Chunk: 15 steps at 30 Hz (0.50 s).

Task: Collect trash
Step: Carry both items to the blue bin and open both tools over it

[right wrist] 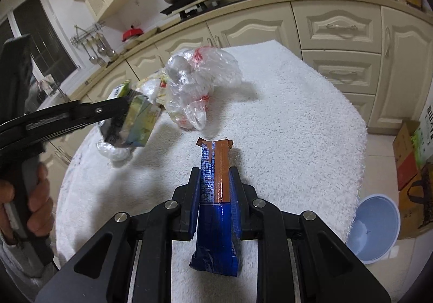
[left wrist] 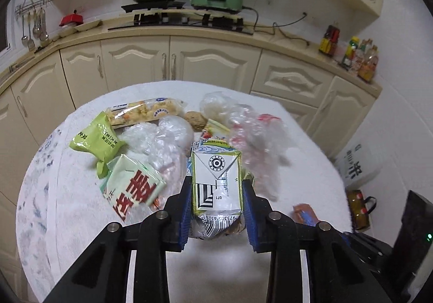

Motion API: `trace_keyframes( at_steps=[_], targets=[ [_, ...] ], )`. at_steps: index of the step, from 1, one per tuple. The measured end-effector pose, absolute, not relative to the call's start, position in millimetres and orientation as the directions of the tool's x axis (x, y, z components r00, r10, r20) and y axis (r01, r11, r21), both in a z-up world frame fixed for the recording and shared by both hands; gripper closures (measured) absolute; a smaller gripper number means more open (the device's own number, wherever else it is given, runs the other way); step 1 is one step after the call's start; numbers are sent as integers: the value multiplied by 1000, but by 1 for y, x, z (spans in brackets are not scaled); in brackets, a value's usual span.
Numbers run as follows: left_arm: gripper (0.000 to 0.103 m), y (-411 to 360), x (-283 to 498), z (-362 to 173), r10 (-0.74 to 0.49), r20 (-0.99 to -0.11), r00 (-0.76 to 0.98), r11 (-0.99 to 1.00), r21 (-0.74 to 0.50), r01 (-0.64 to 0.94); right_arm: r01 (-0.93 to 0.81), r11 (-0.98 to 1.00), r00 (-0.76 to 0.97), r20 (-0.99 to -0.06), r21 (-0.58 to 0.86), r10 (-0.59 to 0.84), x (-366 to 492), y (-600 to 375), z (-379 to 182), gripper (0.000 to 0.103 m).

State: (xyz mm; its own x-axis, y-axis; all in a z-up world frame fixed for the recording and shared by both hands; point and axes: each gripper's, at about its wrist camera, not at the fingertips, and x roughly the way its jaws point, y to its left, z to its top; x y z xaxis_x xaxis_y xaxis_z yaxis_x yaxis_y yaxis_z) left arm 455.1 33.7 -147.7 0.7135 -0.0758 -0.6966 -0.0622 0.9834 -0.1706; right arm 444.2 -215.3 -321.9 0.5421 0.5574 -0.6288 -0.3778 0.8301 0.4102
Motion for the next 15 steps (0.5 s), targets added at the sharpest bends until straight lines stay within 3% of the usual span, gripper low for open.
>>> trace_keyframes(
  at_steps=[5,9,15],
  targets=[
    [74,14,418,-127,-64,-645,761,985,-166,-57,-366,809,573,-575,459,585,430,-241,-311,83],
    [74,-31,406,-114,-128,-623,772,988,-147,46,-330,813,622,-538,479,569,418,-277,-300,83],
    [73,-141,431,-129,-248,-674,696,964,-101,245,-157,877,719,-556,454,416,404,-365,-306,83]
  ],
)
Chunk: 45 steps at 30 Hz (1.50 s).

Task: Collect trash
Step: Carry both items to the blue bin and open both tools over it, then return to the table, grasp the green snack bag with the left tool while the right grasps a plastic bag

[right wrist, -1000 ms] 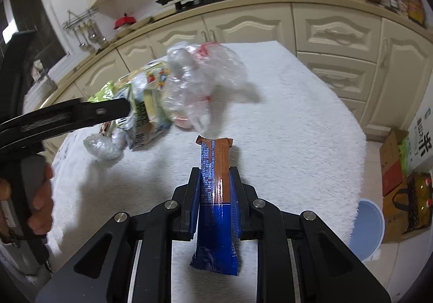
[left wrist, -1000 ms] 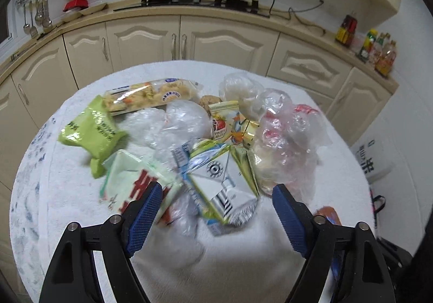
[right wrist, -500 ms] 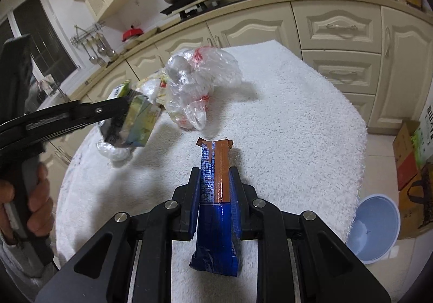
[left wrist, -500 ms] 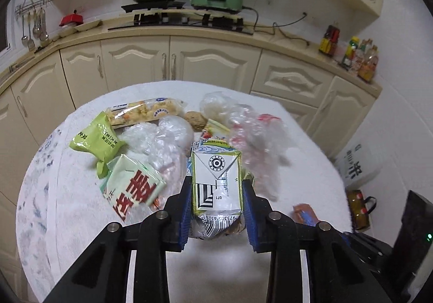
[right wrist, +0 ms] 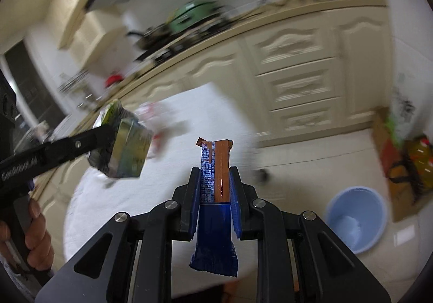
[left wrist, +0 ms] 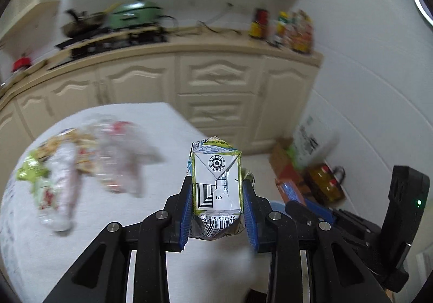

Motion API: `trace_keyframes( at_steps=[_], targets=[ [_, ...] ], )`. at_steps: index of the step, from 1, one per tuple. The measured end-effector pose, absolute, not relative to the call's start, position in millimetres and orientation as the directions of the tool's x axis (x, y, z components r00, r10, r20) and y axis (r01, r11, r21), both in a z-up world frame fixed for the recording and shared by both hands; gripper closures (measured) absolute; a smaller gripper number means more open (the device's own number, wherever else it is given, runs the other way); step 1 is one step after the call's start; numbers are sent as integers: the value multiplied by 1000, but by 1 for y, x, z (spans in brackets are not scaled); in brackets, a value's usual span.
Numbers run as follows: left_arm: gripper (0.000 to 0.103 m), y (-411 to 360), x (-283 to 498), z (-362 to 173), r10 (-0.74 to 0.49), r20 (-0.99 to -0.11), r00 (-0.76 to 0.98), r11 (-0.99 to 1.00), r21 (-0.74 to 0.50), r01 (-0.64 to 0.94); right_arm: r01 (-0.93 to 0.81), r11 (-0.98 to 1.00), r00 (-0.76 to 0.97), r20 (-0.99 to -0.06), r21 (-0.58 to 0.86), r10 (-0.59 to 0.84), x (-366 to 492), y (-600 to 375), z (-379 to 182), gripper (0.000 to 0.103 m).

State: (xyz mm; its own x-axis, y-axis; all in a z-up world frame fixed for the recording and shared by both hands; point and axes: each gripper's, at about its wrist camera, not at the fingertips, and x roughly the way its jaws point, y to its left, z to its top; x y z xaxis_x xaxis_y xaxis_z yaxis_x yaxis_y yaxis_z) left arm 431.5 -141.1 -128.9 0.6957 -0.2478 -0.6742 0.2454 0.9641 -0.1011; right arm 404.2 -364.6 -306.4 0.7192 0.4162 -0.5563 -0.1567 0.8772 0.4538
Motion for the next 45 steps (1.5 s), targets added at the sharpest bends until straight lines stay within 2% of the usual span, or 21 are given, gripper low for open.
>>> trace_keyframes(
  at_steps=[3,6,8,13,18,19,20,22,25,29,34,35,36,38,39,40,42,45],
  targets=[
    [73,-205,450,-145,-290,-709,643,935,-67,348,-38,903,735,-600,428,316,403,-411,-326,83],
    [73,-257,480,-177,-324,-776,541,906,-89,414,75,903,720,-650,423,245,405,-457,-357,83],
    [73,-290,496,-201,-301,-817,492,900,-73,429,131,901,705,-678,413,209,409,-479,-377,83],
    [73,-351,531,-258,-288,-885,365,879,-93,467,230,893,649,-745,386,154,427,-517,-429,83],
    [69,-384,566,-299,-280,-917,285,864,-111,491,288,880,599,-788,379,144,442,-541,-482,83],
    [64,-388,568,-306,-267,-920,288,865,-97,492,296,878,590,-795,377,143,447,-543,-490,83],
    [50,-392,573,-310,-247,-922,297,869,-75,489,301,877,587,-798,376,140,449,-546,-495,83],
    [36,-396,580,-313,-215,-922,321,880,-40,473,317,872,574,-807,374,137,456,-550,-509,83],
    [34,-400,591,-314,-170,-924,342,897,-2,441,331,864,578,-806,379,132,462,-555,-519,83],
    [33,-409,583,-299,-137,-908,396,919,32,392,330,866,600,-792,376,115,469,-557,-516,80],
    [33,-395,543,-253,-161,-873,461,925,31,380,312,878,621,-777,363,100,463,-554,-489,80],
    [33,-389,531,-240,-167,-861,479,927,29,375,308,881,626,-773,360,97,459,-552,-481,76],
    [33,-382,521,-229,-174,-853,491,927,26,374,308,881,631,-770,359,93,454,-550,-471,67],
    [33,-368,500,-207,-193,-830,524,929,18,370,291,886,652,-752,361,92,440,-544,-449,55],
    [32,-361,489,-196,-200,-816,542,929,18,370,283,890,660,-746,358,90,436,-541,-440,52],
    [31,-351,476,-184,-205,-798,567,929,24,369,268,895,672,-735,357,92,428,-535,-425,50],
    [27,-324,448,-156,-204,-758,619,934,39,355,227,904,696,-709,363,110,413,-520,-397,38],
    [20,-282,409,-120,-217,-699,682,944,28,328,162,922,731,-670,352,127,398,-494,-358,35]
  ],
)
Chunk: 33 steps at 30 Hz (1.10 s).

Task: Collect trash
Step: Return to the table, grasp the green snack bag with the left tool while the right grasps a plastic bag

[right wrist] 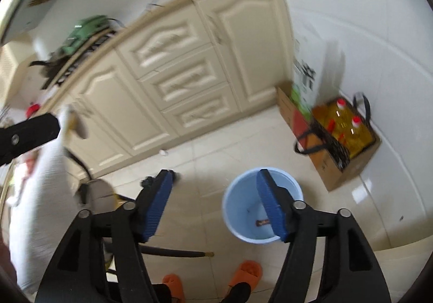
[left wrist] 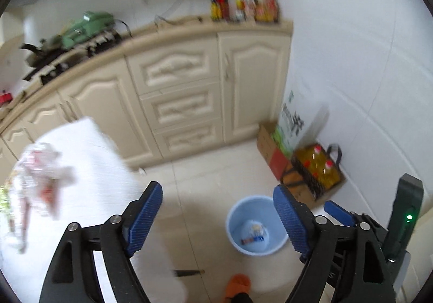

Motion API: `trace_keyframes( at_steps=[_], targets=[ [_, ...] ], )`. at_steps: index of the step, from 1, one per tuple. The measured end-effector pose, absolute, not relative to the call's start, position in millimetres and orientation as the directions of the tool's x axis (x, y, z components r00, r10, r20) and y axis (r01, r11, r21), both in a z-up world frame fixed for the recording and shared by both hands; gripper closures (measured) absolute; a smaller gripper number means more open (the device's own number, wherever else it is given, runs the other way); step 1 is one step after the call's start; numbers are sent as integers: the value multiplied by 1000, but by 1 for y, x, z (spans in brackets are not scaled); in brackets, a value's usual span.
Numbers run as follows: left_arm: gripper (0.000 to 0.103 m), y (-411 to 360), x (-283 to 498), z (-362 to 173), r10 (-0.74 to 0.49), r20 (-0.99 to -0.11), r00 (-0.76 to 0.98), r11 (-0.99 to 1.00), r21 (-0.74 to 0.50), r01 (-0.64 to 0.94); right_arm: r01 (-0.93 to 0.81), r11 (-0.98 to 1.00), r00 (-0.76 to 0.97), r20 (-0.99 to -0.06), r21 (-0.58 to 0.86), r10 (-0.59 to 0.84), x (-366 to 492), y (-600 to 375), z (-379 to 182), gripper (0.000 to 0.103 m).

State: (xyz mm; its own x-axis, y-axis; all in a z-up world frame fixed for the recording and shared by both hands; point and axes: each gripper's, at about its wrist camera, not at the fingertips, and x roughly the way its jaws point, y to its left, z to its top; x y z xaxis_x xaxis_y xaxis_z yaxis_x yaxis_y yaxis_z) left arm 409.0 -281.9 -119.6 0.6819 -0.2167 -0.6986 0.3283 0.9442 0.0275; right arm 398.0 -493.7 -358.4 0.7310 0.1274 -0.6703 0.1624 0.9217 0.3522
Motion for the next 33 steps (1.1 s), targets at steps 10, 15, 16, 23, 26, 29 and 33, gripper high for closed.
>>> trace_keyframes(
  at_steps=[10,15,16,23,26,29,33],
  targets=[
    [7,-115,329,-75,-91,-562,822,987,60,150,-109,963,790,-566,247,235,385,-356,-246,9],
    [7,-33,337,-104,18,-585,811,999,48,12,-191,961,778,-567,200,273,400,-299,-230,6],
    [7,-17,340,-112,41,-597,801,999,49,-15,-209,960,772,-570,188,280,405,-285,-228,6],
    [7,89,367,-170,94,-726,681,984,-36,-175,-303,942,719,-613,148,327,444,-217,-238,5],
    [7,128,366,-184,97,-745,660,965,-93,-246,-331,934,701,-627,138,341,462,-193,-244,5],
    [7,158,366,-188,91,-742,664,946,-143,-291,-343,930,687,-640,131,344,482,-176,-250,5],
    [7,177,382,-194,78,-751,656,939,-166,-301,-355,925,666,-657,137,353,507,-157,-257,5]
  ],
)
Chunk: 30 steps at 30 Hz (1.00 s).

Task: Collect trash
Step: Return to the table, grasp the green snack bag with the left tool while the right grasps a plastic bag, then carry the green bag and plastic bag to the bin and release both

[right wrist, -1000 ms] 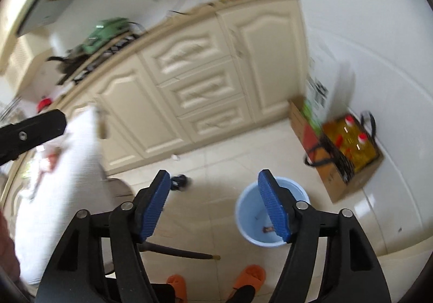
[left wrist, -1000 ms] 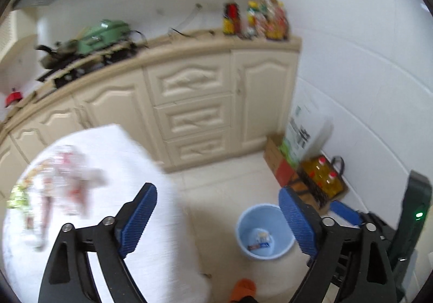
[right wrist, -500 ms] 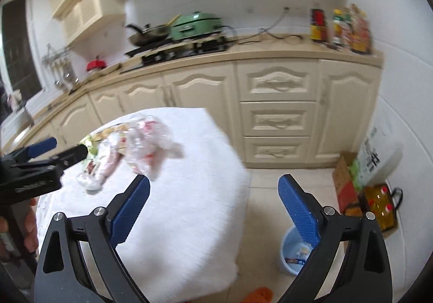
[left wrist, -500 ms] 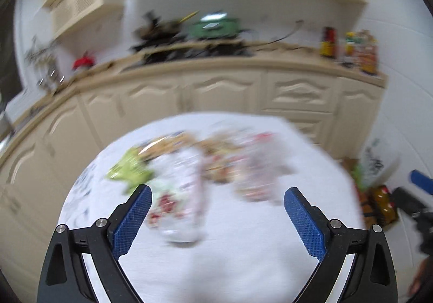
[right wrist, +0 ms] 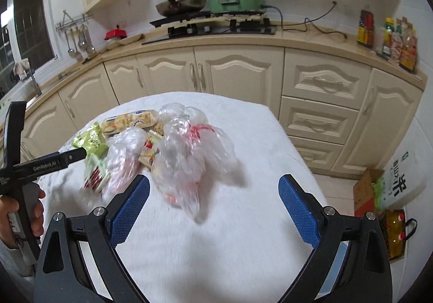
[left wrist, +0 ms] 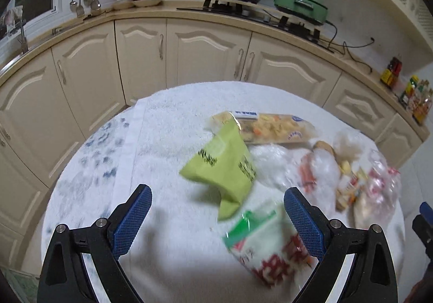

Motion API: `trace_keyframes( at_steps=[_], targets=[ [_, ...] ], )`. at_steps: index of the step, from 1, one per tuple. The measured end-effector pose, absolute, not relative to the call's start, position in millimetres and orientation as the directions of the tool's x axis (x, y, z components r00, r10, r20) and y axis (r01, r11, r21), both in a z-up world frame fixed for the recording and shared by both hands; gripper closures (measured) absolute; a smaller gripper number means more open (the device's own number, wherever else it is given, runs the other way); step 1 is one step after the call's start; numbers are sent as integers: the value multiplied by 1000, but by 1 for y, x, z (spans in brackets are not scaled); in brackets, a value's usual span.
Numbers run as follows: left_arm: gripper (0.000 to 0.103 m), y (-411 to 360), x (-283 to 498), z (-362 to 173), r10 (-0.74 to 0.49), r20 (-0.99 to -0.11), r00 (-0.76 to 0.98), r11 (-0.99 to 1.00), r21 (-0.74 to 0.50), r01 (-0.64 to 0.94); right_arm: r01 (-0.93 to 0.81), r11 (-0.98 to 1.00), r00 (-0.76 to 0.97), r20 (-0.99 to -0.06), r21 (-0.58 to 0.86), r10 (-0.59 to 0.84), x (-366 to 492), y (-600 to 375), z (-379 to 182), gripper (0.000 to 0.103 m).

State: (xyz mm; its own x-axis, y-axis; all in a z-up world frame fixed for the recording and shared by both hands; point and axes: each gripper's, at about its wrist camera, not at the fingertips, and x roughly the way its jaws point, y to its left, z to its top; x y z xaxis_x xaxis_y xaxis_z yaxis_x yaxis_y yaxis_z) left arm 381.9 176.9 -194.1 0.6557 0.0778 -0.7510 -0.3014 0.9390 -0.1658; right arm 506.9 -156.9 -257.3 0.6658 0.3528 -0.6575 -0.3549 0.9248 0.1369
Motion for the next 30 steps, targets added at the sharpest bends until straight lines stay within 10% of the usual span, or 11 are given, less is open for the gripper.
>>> trace_keyframes(
  at_steps=[4,8,11,14,17,30],
  targets=[
    [10,174,423,-205,74,-765,640,942,-157,-298,-369,920,660,-660,130,358,528,-138,-265,3],
    [71,171,463,-216,58,-798,600,957,-128,-262,-365,924,649,-678,118,343,553,-128,-275,2],
    [84,174,466,-211,31,-794,607,958,-149,-244,-376,913,620,-690,157,373,567,-123,-283,1],
    [86,172,457,-199,55,-774,631,960,-132,-245,-393,894,563,-713,214,418,577,-119,-293,3],
    [86,166,437,-178,27,-747,664,961,-163,-222,-405,859,508,-705,312,495,579,-123,-304,52],
    [86,70,367,-120,-143,-677,722,979,-205,2,-354,856,644,-567,376,515,485,-222,-250,56]
  ],
)
